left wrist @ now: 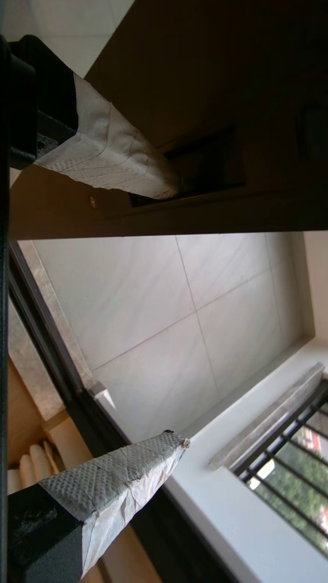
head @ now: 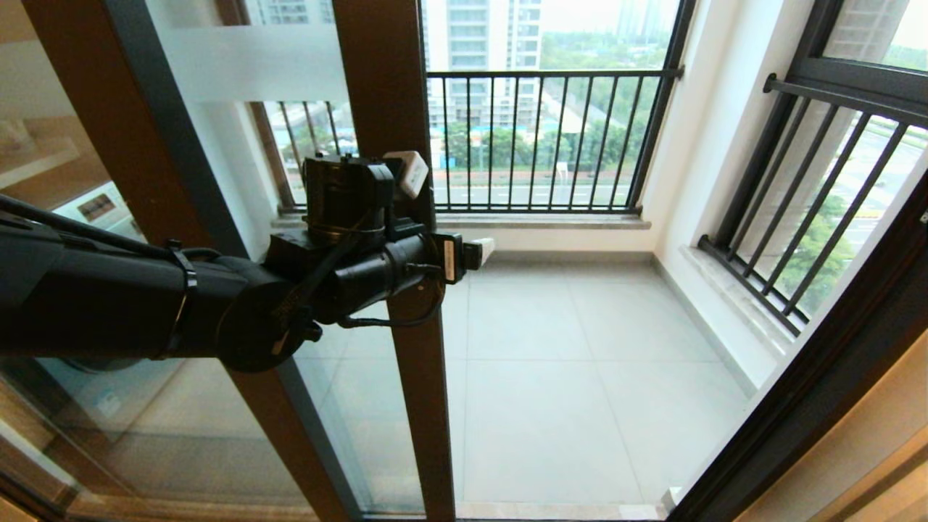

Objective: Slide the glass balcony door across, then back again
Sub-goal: Close the slid door

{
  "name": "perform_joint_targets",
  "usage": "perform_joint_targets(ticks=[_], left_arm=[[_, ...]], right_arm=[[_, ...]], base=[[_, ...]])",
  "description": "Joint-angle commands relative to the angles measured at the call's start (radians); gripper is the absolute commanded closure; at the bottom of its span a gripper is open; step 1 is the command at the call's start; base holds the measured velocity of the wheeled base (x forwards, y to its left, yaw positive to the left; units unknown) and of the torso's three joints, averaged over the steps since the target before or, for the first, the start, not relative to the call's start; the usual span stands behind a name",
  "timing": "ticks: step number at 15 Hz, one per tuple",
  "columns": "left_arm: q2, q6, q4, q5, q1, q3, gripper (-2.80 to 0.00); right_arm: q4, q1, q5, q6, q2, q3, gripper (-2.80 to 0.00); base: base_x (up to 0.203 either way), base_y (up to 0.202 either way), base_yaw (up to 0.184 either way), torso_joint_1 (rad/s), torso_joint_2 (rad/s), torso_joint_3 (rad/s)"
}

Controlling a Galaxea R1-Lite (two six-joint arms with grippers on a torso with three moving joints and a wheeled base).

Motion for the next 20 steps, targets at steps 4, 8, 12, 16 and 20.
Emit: perform_joint_targets(ticks=[4,8,12,16,20], left_arm=[[0.034,0.007,-0.002,0.008,-0.002,-0.034,-2.8],[0.067,0.014,-0.001,0.009,-0.011,-0.069,-2.8],[0.079,0.015,-0.002,0.006,-0.032,-0.088,-2.8],[0.084,0.016,-0.001,0.005,-0.061,-0.12,-2.8],[0.097,0.016,-0.001,0.005,-0.081,-0.129,-2.8]], right_arm=[[0.0,0.0,0.0,-0.001,0.0,0.0,0.0],[0.0,0.0,0.0,-0.001,0.0,0.0,0.0],[0.0,0.0,0.0,-0.001,0.0,0.0,0.0],[0.001,0.0,0.0,-0.001,0.0,0.0,0.0],[0.0,0.0,0.0,-0.001,0.0,0.0,0.0]], base=[[0.0,0.0,0.0,0.0,0.0,0.0],[0.0,0.0,0.0,0.0,0.0,0.0],[0.0,0.0,0.0,0.0,0.0,0.0],[0.0,0.0,0.0,0.0,0.0,0.0],[0.0,0.0,0.0,0.0,0.0,0.0]])
